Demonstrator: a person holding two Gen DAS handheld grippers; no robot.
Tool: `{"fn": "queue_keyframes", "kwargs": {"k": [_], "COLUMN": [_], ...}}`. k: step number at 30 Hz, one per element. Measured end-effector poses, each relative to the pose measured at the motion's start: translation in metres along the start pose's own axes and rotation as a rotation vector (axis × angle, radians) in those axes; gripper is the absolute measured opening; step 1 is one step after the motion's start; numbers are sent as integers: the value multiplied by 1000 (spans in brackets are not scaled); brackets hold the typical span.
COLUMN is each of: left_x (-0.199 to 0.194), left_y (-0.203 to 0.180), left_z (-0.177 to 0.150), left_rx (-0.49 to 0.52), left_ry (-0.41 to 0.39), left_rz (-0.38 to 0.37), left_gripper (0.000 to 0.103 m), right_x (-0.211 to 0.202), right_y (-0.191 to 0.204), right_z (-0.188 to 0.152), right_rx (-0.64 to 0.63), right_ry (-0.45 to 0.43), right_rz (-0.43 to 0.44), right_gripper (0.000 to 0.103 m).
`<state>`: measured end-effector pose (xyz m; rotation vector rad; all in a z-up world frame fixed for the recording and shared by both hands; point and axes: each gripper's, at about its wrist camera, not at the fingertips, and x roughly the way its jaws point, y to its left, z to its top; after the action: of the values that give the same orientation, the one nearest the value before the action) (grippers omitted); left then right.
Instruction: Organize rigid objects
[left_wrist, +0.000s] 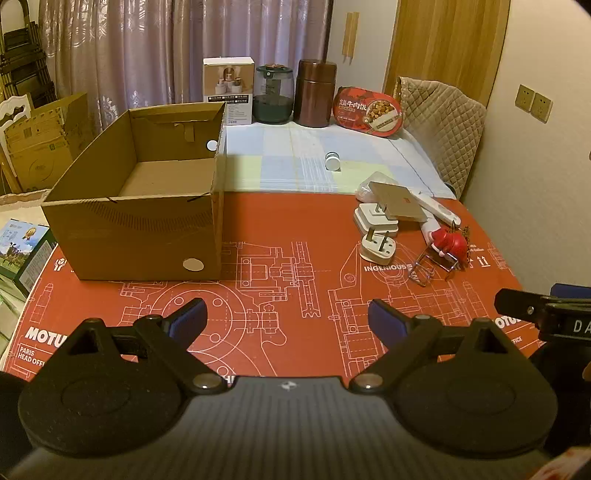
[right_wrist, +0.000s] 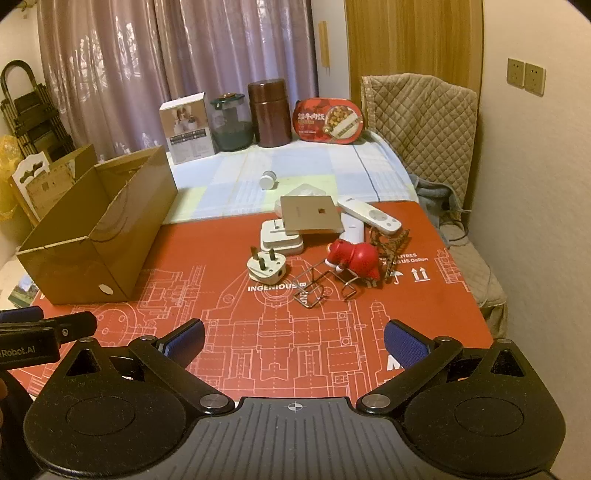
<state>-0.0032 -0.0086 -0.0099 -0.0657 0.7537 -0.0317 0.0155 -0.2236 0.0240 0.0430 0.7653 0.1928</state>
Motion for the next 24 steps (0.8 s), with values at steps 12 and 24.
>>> {"fn": "queue_keyframes", "kwargs": {"k": [12,24], "left_x": [-4,-4], "left_y": [1,1], "left_z": [5,7], "left_rx": [-3,-4], "left_ry": [-2,1], "left_rz": [-8,-10], "left_gripper": [92,92], "right_x": [0,0], "right_y": [0,-2], "right_z": [-2,-2], "right_rx": [-1,-2], "right_ry": [1,1], "right_rz": [-4,-6], "right_gripper": [101,100]}}
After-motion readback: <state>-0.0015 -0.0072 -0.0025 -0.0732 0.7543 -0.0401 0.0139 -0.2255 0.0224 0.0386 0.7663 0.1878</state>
